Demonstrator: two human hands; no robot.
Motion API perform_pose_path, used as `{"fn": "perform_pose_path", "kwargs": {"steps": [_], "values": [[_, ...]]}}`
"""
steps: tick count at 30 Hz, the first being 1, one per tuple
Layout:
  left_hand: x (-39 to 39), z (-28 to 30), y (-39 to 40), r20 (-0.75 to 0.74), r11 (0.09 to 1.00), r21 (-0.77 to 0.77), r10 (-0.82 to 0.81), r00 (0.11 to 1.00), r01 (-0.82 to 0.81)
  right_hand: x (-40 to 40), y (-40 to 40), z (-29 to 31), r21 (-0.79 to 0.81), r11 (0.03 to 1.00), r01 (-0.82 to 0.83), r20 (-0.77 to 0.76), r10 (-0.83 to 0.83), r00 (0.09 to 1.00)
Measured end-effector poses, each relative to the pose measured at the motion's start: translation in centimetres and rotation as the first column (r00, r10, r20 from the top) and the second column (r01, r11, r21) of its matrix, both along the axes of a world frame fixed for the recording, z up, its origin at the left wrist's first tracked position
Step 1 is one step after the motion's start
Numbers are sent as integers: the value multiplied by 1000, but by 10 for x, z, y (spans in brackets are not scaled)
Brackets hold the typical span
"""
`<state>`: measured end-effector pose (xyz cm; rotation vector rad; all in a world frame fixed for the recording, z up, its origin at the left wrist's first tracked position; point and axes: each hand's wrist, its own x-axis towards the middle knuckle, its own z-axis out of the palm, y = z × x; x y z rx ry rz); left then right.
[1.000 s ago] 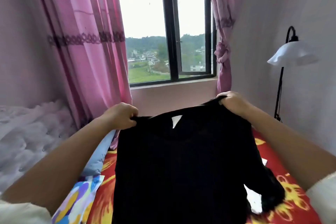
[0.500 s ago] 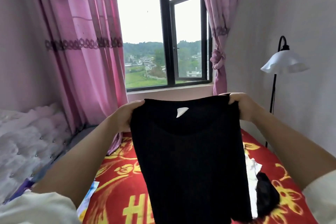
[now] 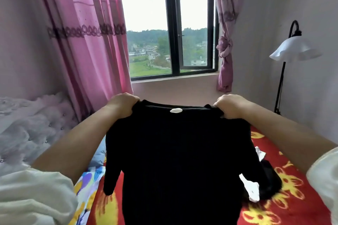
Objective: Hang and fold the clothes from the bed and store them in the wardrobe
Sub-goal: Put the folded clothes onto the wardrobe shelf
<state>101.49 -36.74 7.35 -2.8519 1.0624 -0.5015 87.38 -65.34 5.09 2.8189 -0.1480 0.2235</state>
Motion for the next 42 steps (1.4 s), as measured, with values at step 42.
{"fn": "perform_pose_path", "kwargs": {"steps": [42], "values": [[6,-104,102,-676,754,-471,25,737,-457,51,19,-90,774,629,-70,38,64,997]]}}
